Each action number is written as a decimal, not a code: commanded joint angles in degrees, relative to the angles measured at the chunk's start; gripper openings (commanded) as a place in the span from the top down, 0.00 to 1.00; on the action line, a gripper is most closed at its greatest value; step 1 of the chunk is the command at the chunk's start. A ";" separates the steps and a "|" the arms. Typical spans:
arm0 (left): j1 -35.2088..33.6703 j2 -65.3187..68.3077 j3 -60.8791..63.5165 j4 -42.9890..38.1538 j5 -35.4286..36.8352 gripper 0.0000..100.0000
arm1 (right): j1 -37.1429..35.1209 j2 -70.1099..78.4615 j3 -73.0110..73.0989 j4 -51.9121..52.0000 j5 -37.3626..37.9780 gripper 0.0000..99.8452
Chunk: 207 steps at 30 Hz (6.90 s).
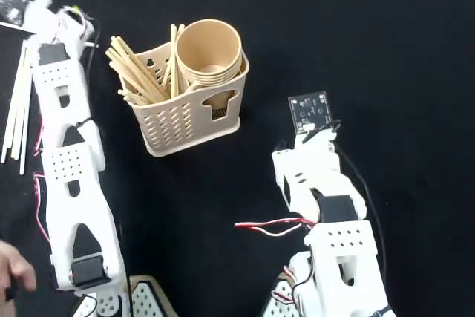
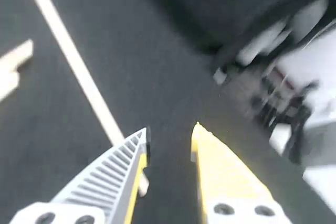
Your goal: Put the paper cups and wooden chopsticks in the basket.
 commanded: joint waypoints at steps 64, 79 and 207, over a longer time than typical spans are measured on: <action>-2.95 5.80 -10.33 38.86 -34.37 0.96 | -0.88 -0.92 -0.31 -0.53 0.00 0.83; -4.53 1.67 -12.09 52.57 -34.37 0.97 | -0.88 -0.92 -0.31 -0.62 0.00 0.83; 7.60 -74.02 22.29 49.49 -21.80 0.97 | -0.88 -0.92 -0.13 -1.05 0.00 0.83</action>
